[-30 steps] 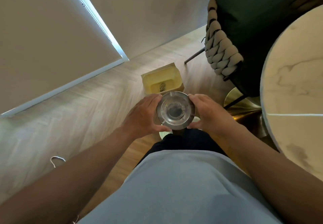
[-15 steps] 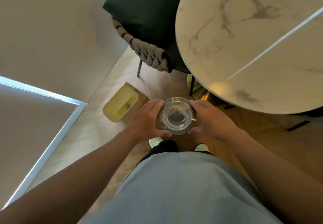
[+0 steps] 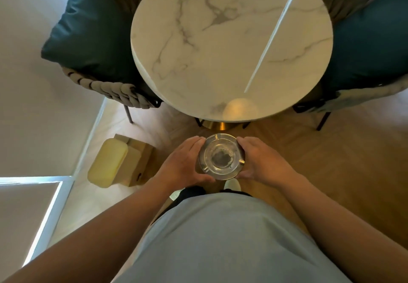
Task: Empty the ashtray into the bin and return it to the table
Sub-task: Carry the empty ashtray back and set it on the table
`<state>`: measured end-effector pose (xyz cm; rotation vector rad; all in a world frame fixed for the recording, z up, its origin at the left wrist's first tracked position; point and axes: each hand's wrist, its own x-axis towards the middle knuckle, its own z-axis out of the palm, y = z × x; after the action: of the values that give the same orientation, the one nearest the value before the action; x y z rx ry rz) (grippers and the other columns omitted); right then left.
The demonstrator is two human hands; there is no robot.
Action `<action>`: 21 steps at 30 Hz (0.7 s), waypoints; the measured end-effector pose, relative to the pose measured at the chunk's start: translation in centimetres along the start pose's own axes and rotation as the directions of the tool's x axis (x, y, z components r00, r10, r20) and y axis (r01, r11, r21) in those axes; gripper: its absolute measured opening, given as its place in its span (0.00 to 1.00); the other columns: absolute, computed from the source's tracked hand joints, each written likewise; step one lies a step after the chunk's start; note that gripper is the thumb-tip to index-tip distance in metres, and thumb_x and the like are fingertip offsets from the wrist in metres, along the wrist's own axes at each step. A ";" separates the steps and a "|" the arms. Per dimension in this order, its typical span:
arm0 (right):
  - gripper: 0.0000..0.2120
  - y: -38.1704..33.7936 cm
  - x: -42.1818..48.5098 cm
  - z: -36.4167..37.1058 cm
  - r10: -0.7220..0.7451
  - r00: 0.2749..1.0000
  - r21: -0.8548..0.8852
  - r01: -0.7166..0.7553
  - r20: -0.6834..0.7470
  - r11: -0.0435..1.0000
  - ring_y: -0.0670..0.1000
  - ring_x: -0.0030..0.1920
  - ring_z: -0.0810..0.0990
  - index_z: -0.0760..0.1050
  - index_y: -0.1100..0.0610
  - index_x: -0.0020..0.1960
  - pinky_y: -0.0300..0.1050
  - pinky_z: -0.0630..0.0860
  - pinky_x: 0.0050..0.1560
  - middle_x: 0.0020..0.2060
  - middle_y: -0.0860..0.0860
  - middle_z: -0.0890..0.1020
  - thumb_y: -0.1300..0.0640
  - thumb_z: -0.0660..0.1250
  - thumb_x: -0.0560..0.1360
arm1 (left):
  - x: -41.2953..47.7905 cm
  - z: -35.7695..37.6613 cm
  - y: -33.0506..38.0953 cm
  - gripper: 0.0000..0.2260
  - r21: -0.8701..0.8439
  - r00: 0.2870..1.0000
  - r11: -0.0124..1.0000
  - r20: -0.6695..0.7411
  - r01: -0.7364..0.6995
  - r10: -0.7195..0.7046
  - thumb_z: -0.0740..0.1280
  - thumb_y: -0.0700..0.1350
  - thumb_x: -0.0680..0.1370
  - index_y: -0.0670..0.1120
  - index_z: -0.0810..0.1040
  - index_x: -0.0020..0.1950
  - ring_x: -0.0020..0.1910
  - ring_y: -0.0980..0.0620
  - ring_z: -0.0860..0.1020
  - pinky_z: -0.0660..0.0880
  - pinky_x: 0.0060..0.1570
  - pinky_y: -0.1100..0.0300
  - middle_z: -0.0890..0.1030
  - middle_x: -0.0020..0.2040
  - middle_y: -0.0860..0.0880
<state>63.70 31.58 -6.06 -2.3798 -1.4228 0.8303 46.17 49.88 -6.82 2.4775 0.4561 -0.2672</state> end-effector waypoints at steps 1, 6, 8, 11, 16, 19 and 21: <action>0.51 0.6 -0.3 -0.2 0.006 1.000 0.003 -0.006 0.005 1.000 0.50 0.71 0.65 0.57 0.53 0.76 0.52 0.72 0.65 0.69 0.49 0.71 0.40 0.79 0.62 | 0.4 0.2 0.6 0.50 -0.004 1.000 1.000 0.006 -0.008 0.008 0.77 0.65 0.63 0.47 0.59 0.77 0.73 0.49 0.65 0.66 0.72 0.49 0.67 0.75 0.48; 0.51 2.4 -0.6 -1.1 0.036 0.999 0.018 -0.036 0.012 0.999 0.51 0.71 0.65 0.57 0.53 0.76 0.53 0.72 0.66 0.68 0.49 0.71 0.41 0.79 0.62 | 2.0 0.7 1.8 0.50 0.003 0.999 0.999 0.005 -0.036 0.036 0.76 0.66 0.63 0.49 0.58 0.76 0.73 0.51 0.65 0.63 0.72 0.54 0.67 0.74 0.49; 0.51 2.6 -0.1 -1.3 0.042 0.999 0.033 -0.042 0.007 0.999 0.50 0.71 0.65 0.57 0.52 0.76 0.52 0.72 0.65 0.68 0.49 0.71 0.41 0.79 0.62 | 2.7 0.4 1.5 0.50 -0.007 0.999 0.999 0.000 -0.039 0.039 0.76 0.66 0.62 0.50 0.58 0.76 0.72 0.52 0.66 0.63 0.71 0.57 0.68 0.74 0.50; 0.50 2.8 1.6 -1.6 0.063 0.998 0.064 -0.062 0.000 0.996 0.50 0.70 0.66 0.58 0.52 0.75 0.49 0.72 0.63 0.67 0.48 0.71 0.41 0.79 0.62 | 4.2 -0.6 0.7 0.49 -0.034 0.999 0.999 0.004 -0.037 0.037 0.77 0.65 0.62 0.51 0.58 0.75 0.70 0.53 0.66 0.64 0.68 0.61 0.68 0.72 0.51; 0.46 2.8 6.1 -3.2 0.082 0.996 0.097 -0.080 -0.021 0.992 0.51 0.66 0.69 0.62 0.49 0.71 0.52 0.74 0.61 0.65 0.48 0.73 0.42 0.80 0.59 | 8.3 -3.1 -1.2 0.46 -0.084 0.997 0.994 -0.013 -0.070 0.070 0.79 0.63 0.61 0.53 0.62 0.73 0.67 0.58 0.67 0.69 0.68 0.58 0.69 0.69 0.55; 0.45 2.6 9.0 -4.5 0.121 0.992 0.134 -0.115 -0.033 0.984 0.51 0.66 0.69 0.63 0.49 0.70 0.53 0.73 0.61 0.65 0.49 0.73 0.44 0.81 0.59 | 11.4 -5.2 -2.8 0.44 -0.092 0.997 0.992 -0.014 -0.081 0.080 0.79 0.61 0.62 0.55 0.62 0.73 0.65 0.58 0.68 0.72 0.65 0.55 0.69 0.68 0.57; 0.44 2.4 10.8 -5.4 0.136 0.990 0.156 -0.127 -0.046 0.980 0.50 0.66 0.69 0.64 0.49 0.70 0.51 0.73 0.61 0.65 0.49 0.74 0.45 0.81 0.59 | 13.4 -6.6 -3.8 0.44 -0.089 0.995 0.991 -0.001 -0.098 0.098 0.79 0.62 0.62 0.56 0.62 0.73 0.66 0.58 0.68 0.71 0.66 0.57 0.69 0.69 0.57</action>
<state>72.48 40.21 -6.58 -2.3803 -1.1475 0.8633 57.62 60.15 -7.46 2.4034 0.3367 -0.2066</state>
